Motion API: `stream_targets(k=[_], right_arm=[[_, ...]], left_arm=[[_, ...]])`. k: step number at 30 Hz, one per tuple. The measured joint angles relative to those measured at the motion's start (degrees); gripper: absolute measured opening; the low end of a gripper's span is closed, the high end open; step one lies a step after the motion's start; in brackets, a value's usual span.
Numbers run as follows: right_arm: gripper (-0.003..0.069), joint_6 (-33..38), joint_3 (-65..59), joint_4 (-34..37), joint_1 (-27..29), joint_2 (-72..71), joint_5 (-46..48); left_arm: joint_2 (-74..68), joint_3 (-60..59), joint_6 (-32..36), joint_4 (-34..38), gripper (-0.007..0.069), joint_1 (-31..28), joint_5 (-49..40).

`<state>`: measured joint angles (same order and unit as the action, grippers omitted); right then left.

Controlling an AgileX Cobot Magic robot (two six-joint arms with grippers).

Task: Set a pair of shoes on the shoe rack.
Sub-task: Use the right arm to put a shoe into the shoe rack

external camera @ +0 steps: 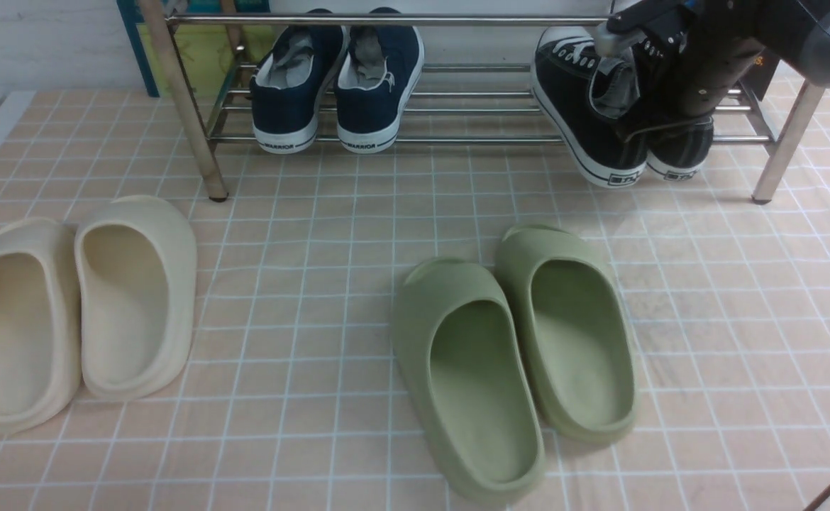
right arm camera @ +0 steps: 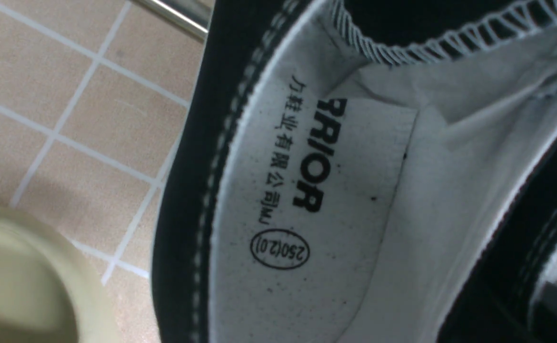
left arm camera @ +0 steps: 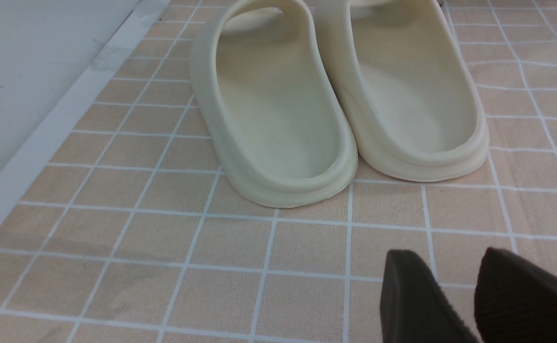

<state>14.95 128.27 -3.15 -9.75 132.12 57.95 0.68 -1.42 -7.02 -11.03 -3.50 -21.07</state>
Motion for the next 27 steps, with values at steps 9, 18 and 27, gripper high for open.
stream_targets(k=[9, 18, 27], right_arm=[[0.0356, -1.9, 0.4, -0.6, 0.0, -3.7, 9.3], [0.0352, -7.0, -7.2, 3.1, 0.0, -14.7, 13.2], [0.0168, -7.1, -26.7, 4.5, -0.1, -33.1, 13.3]], left_arm=[[0.0, 0.0, 0.0, 0.0, 0.0238, 0.0, 0.0], [0.0, 0.0, 0.0, 0.0, 0.0238, 0.0, 0.0], [0.0, 0.0, 0.0, 0.0, 0.0238, 0.0, 0.0]])
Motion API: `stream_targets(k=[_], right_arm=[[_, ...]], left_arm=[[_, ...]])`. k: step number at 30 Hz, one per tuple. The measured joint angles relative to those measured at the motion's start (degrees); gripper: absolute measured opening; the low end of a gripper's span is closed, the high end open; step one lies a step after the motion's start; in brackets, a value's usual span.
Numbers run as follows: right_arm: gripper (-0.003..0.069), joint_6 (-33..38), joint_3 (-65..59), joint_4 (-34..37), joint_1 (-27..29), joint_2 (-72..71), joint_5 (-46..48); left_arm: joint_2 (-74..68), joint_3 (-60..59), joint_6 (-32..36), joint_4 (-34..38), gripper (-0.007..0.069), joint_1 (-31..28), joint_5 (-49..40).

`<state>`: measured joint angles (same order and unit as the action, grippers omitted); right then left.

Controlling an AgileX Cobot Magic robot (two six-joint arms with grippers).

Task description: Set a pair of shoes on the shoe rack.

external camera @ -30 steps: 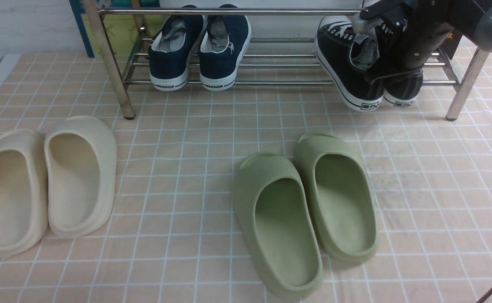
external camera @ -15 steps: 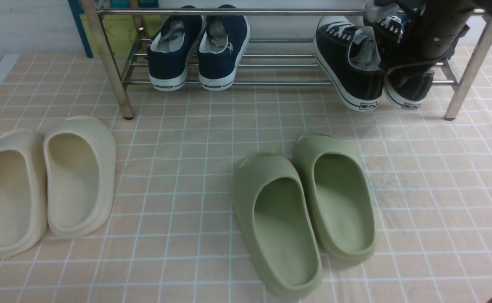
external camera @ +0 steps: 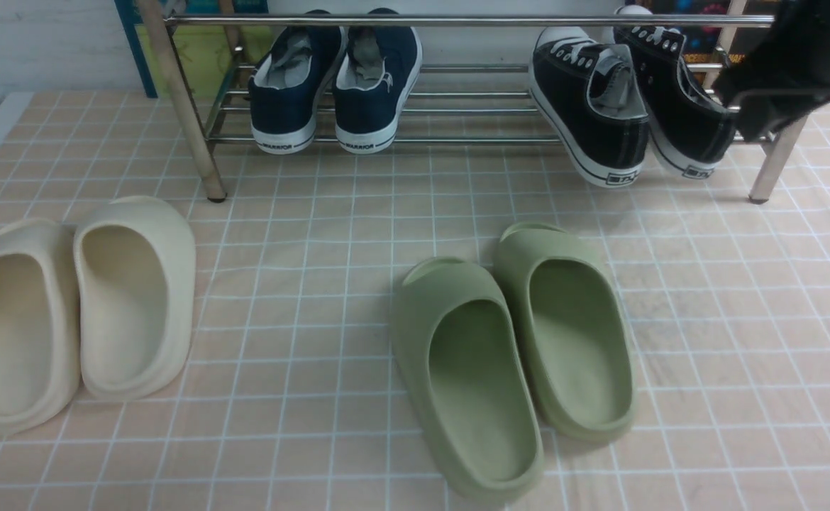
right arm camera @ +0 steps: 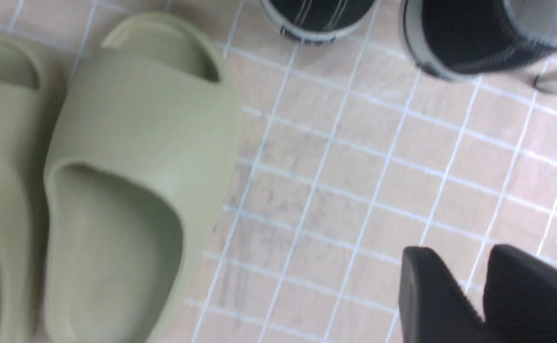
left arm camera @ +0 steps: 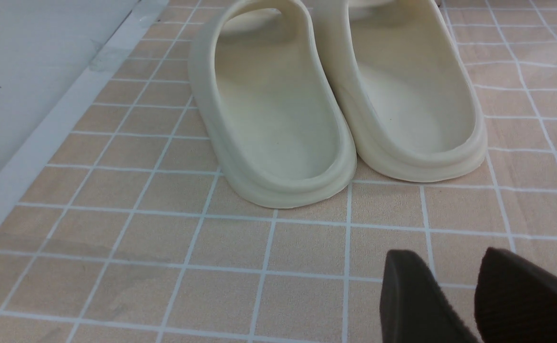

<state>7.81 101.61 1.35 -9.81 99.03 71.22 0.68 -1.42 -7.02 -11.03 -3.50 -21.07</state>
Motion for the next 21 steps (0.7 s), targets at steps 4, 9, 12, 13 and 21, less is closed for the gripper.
stream_targets(k=[4, 9, 12, 13, 21], right_arm=[[0.01, -0.2, -12.7, 0.1, 0.0, -11.5, -0.1], [0.0064, -0.8, -23.5, 3.0, 0.0, -26.1, -5.9], [0.0048, -0.5, -31.1, 7.6, 0.0, -37.1, -10.9], [0.0043, 0.0, -33.6, 8.6, 0.0, -40.8, -12.1], [0.0027, 0.4, -44.4, 10.4, 0.0, -57.0, -15.6]], left_arm=[[0.0, 0.0, 0.0, 0.0, 0.0238, 0.0, 0.0], [0.0, 0.0, 0.0, 0.0, 0.0238, 0.0, 0.0], [0.0, 0.0, 0.0, 0.0, 0.0238, 0.0, 0.0], [0.0, 0.0, 0.0, 0.0, 0.0238, 0.0, 0.0], [0.0, 0.0, 0.0, 0.0, 0.0238, 0.0, 0.0]])
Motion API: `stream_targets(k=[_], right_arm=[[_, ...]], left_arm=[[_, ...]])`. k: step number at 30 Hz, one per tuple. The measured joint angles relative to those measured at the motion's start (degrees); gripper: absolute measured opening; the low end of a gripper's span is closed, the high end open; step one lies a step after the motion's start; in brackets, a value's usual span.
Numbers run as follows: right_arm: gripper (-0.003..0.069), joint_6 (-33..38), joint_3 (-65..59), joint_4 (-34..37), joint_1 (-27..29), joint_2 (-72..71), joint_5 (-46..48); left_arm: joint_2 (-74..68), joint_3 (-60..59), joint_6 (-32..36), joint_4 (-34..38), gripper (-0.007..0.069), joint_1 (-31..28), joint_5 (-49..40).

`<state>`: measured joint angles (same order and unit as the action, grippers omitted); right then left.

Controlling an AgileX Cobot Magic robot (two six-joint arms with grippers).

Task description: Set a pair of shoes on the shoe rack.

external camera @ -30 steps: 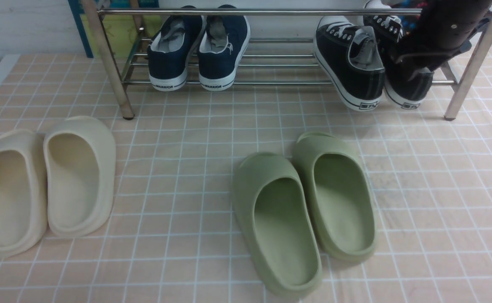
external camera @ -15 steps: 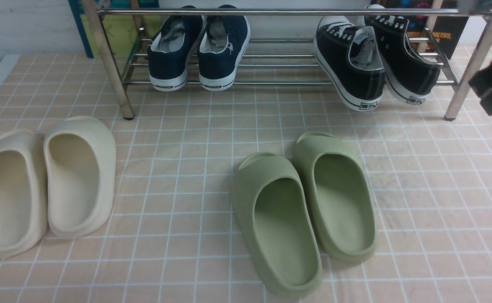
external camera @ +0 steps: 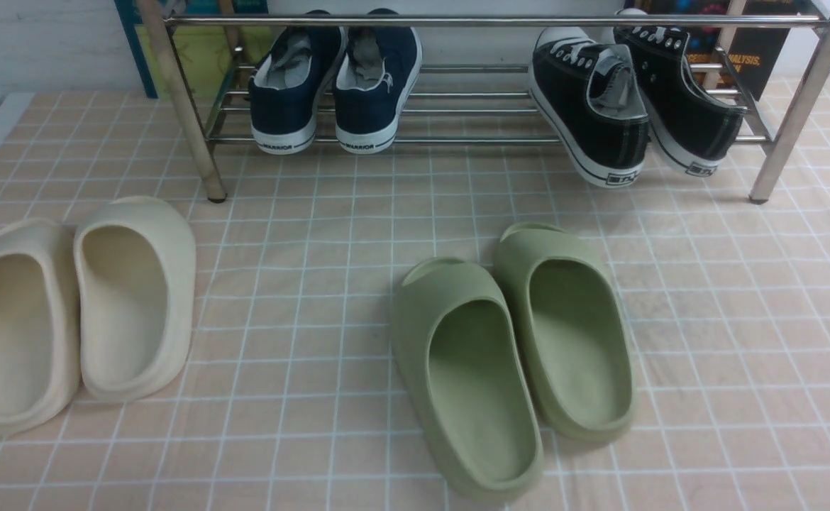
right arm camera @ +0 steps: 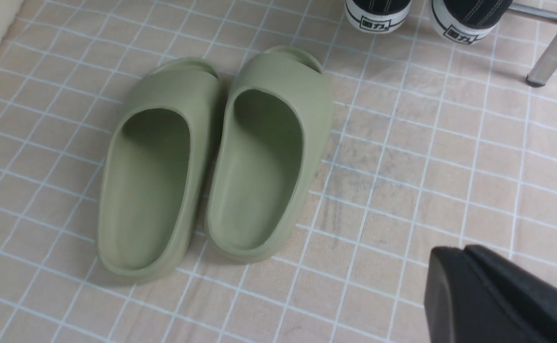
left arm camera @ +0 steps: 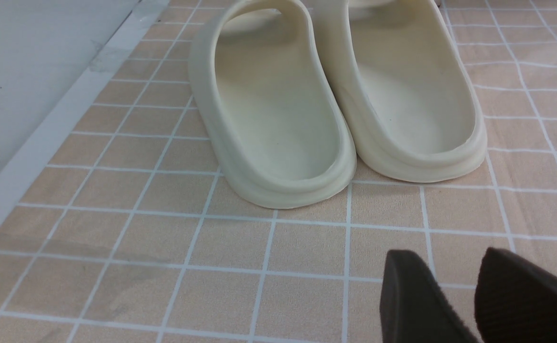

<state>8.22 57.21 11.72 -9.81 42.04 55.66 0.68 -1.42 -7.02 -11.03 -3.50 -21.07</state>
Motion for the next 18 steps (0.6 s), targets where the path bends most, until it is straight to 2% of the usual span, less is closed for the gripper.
stream_targets(k=[7, 14, 16, 18], right_arm=[[0.003, 0.0, -2.5, 1.0, 0.0, -9.5, 1.1], [0.0038, 0.0, -2.5, 1.2, 0.0, -12.9, 2.1], [0.0029, 0.0, -2.5, 0.5, 0.0, -13.3, 1.9], [-0.001, 0.0, -2.5, -0.2, 0.0, -13.5, 1.5]], left_arm=[[0.0, 0.0, 0.0, 0.0, 0.0238, 0.0, 0.0], [0.0, 0.0, 0.0, 0.0, 0.0238, 0.0, 0.0], [0.0, 0.0, 0.0, 0.0, 0.0238, 0.0, 0.0], [0.0, 0.0, 0.0, 0.0, 0.0238, 0.0, 0.0]])
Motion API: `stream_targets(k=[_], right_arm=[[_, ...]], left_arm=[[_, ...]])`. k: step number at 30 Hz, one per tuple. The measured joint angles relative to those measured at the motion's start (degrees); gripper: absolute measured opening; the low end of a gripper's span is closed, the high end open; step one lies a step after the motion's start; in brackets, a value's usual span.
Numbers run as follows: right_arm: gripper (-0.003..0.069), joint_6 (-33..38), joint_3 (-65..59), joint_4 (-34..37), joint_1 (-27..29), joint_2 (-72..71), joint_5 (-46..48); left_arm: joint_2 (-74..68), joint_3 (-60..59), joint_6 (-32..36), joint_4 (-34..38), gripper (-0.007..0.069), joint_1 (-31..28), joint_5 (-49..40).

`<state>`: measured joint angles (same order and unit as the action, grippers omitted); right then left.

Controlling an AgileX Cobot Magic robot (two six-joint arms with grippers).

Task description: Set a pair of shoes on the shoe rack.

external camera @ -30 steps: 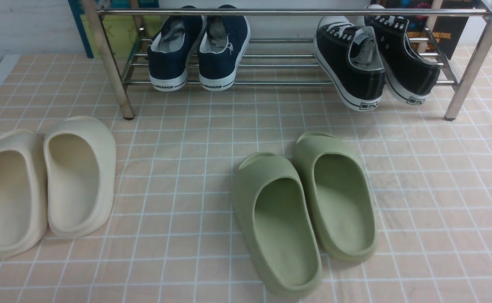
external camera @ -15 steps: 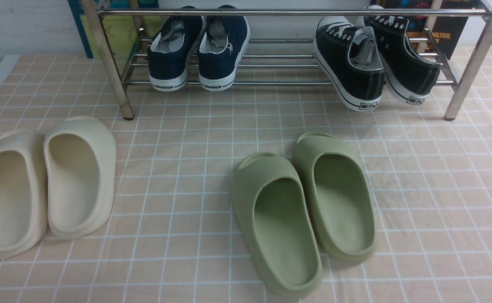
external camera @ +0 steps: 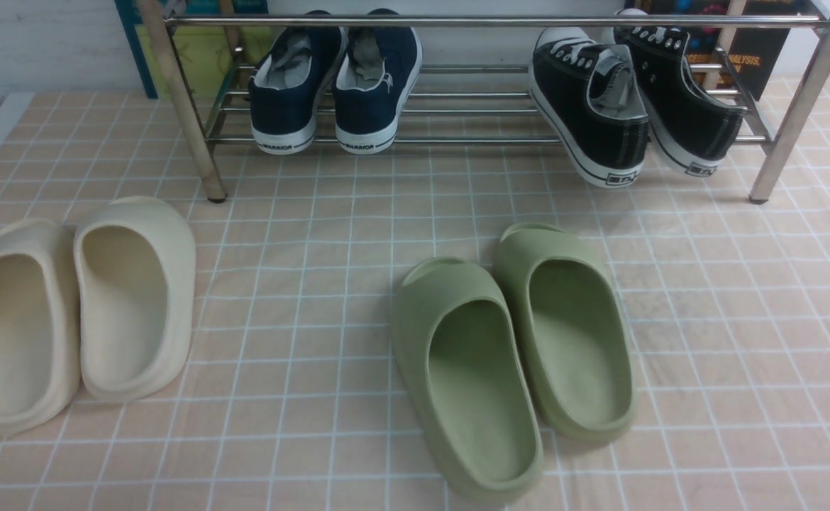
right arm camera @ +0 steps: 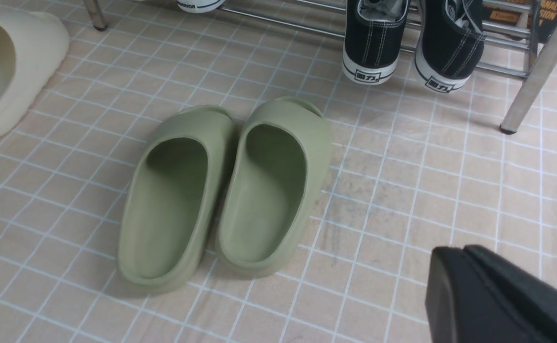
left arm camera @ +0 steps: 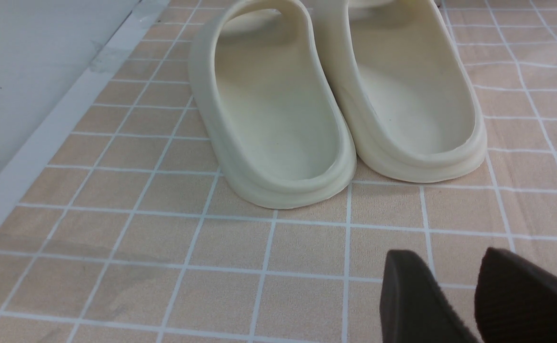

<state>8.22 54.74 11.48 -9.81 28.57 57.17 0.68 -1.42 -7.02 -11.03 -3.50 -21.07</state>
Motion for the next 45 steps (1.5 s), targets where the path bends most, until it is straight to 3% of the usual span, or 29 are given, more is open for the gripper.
stream_targets(k=[5, 11, 16, 20, 26, 45], right_arm=[[-0.002, 0.0, -2.9, -0.6, 0.0, -0.2, -6.4], [-0.002, -0.5, -19.7, -5.5, 0.1, -5.7, -25.5], [-0.002, -10.3, -36.4, -13.0, 5.3, -15.8, -38.1], [-0.002, -17.4, -45.8, -18.1, 10.2, -23.0, -40.0], [-0.002, -19.5, -55.9, -19.6, 13.7, -29.0, -40.6], [-0.0017, -19.5, -55.8, -18.2, 14.1, -29.1, -36.7]], left_arm=[[0.0, 0.0, 0.0, 0.0, 0.0238, 0.0, 0.0], [0.0, 0.0, 0.0, 0.0, 0.0238, 0.0, 0.0], [0.0, 0.0, 0.0, 0.0, 0.0238, 0.0, 0.0], [0.0, 0.0, 0.0, 0.0, 0.0238, 0.0, 0.0], [0.0, 0.0, 0.0, 0.0, 0.0239, 0.0, 0.0], [0.0, 0.0, 0.0, 0.0, 0.0239, 0.0, 0.0]])
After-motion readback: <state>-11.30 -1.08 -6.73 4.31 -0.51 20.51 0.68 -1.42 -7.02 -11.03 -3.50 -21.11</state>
